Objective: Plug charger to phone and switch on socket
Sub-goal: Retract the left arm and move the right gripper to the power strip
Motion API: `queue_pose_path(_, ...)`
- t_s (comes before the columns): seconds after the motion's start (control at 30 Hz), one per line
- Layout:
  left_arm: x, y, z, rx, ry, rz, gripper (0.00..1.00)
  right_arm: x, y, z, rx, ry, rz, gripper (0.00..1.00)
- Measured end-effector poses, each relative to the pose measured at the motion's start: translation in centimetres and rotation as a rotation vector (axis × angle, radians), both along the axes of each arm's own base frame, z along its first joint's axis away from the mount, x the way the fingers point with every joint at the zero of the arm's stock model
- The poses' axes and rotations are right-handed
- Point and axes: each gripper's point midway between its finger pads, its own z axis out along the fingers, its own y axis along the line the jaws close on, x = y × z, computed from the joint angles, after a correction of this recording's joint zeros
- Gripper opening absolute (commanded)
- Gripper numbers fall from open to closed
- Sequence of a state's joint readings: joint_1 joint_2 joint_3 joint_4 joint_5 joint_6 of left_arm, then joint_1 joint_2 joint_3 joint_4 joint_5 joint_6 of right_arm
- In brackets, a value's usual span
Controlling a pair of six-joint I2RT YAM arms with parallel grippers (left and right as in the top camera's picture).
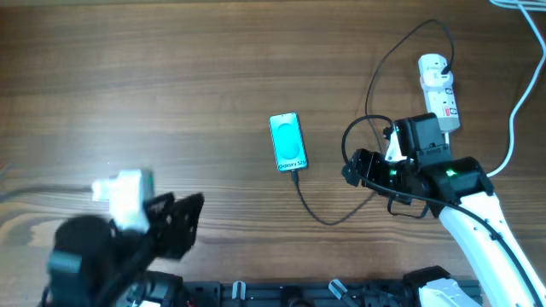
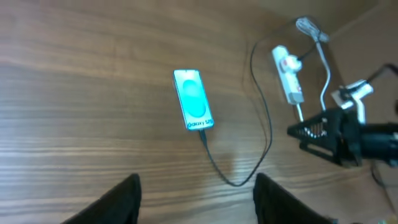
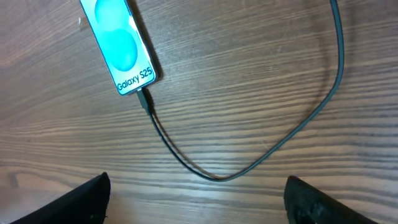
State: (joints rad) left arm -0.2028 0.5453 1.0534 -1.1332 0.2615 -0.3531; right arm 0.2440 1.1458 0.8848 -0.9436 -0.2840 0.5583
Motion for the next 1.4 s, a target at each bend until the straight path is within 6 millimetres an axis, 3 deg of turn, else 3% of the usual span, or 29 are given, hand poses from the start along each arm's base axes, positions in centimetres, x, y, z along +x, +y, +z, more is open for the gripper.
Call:
queue_pose_path(0.03, -1.6, 0.5, 0.7, -0.004, -0.058, 0.007, 0.97, 0.2, 0.0, 0.1, -0.003, -0.015, 0.016, 1.00)
queue_pose_path(0.07, -2.9, 0.9, 0.7, -0.005, -0.075, 0.014, 1.00, 0.2, 0.1, 0.1, -0.010, -0.028, 0.044, 1.00)
queue_pose_path(0.1, -4.5, 1.3, 0.3, -0.004, -0.086, 0.019, 1.00, 0.2, 0.1, 0.1, -0.022, -0.042, 0.081, 0.73)
queue_pose_path(0.23, -6.4, 1.8, -1.7, 0.017, -0.004, 0.023, 1.00, -1.5, -0.4, -0.5, -0.050, 0.018, 0.129, 0.20)
queue_pose_path(0.37, -6.9, 1.9, -2.4, 0.025, 0.031, 0.023, 1.00, -4.3, -1.1, -0.3, -0.065, 0.099, 0.133, 0.12)
queue_pose_path(0.47, -7.5, 2.0, -3.2, 0.034, 0.073, 0.023, 1.00, -6.7, -1.7, 3.7, -0.034, -0.048, 0.115, 0.06)
queue_pose_path(0.6, -7.5, 2.1, -3.3, 0.036, 0.074, 0.024, 1.00, -9.9, -3.1, 7.3, 0.005, -0.244, 0.027, 0.05)
queue_pose_path(0.67, -7.5, 2.1, -3.3, 0.036, 0.075, 0.024, 1.00, -10.1, -3.2, 9.6, 0.049, -0.321, -0.023, 0.07)
queue_pose_path(0.7, -7.5, 2.1, -3.3, 0.036, 0.075, 0.025, 1.00, -9.6, -3.2, 12.7, 0.077, -0.422, -0.045, 0.11)
queue_pose_path(0.77, -7.5, 2.1, -3.3, 0.036, 0.075, 0.025, 1.00, -8.2, -4.2, 18.5, 0.083, -0.635, -0.112, 0.05)
queue_pose_path(0.83, -7.5, 2.1, -3.3, 0.036, 0.075, 0.025, 1.00, -7.4, -6.0, 22.1, 0.043, -0.775, -0.198, 0.05)
queue_pose_path(0.87, -7.5, 2.1, -3.3, 0.036, 0.075, 0.025, 1.00, -7.2, -6.9, 22.7, 0.009, -0.802, -0.239, 0.05)
queue_pose_path(0.97, -7.5, 2.1, -3.3, 0.036, 0.075, 0.025, 1.00, -4.9, -8.0, 22.5, -0.087, -0.753, -0.299, 0.05)
queue_pose_path(1.13, -7.5, 2.1, -3.3, 0.036, 0.073, 0.025, 1.00, 1.5, -8.1, 22.1, -0.189, -0.559, -0.383, 0.04)
queue_pose_path(1.2, -7.5, 2.1, -3.3, 0.036, 0.075, 0.025, 1.00, 4.7, -9.1, 22.2, -0.215, -0.475, -0.461, 0.05)
queue_pose_path(1.33, -7.5, 2.1, -3.3, 0.037, 0.076, 0.025, 1.00, 7.9, -16.1, 22.6, -0.247, -0.344, -0.674, 0.05)
queue_pose_path(1.4, -7.5, 2.1, -3.3, 0.037, 0.074, 0.025, 1.00, 8.6, -19.2, 21.4, -0.232, -0.288, -0.725, 0.05)
